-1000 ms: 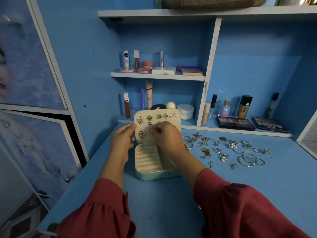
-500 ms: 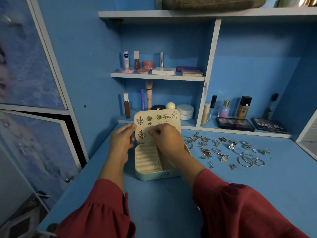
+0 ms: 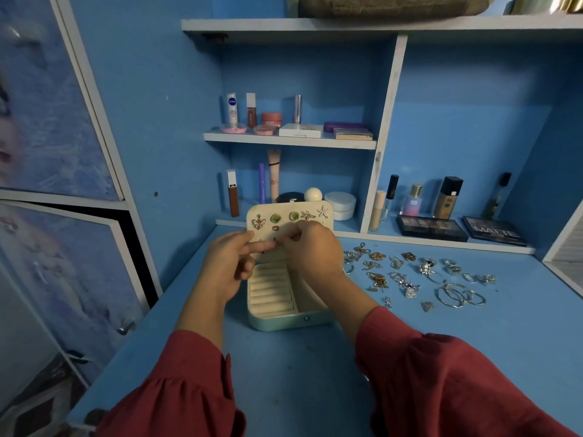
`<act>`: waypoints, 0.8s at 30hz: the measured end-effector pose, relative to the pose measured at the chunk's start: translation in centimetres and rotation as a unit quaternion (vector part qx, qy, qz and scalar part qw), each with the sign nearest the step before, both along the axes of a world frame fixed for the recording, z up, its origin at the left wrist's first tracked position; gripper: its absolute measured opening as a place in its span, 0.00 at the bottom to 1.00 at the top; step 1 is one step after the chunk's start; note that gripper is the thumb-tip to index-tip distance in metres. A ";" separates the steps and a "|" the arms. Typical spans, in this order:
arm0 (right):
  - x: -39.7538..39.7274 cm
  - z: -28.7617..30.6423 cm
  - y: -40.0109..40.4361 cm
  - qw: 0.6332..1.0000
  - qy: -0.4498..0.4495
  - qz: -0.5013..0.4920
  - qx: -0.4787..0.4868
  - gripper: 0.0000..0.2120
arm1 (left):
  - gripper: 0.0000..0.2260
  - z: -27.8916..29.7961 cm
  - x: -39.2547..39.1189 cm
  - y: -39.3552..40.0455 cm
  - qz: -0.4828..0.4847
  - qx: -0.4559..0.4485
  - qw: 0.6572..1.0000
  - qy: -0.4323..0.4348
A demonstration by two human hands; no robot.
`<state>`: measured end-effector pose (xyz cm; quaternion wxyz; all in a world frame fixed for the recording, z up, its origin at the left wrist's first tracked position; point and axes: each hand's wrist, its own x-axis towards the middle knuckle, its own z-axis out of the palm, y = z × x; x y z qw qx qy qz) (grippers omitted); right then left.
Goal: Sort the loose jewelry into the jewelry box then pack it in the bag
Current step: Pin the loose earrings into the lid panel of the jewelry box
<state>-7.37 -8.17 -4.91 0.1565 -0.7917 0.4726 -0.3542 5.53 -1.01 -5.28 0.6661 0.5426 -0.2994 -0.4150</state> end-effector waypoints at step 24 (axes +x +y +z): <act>-9.3 0.0 -0.8 0.993 -0.094 -0.065 -0.012 0.05 | 0.08 1.4 0.2 2.2 -0.124 -0.048 0.937 0.322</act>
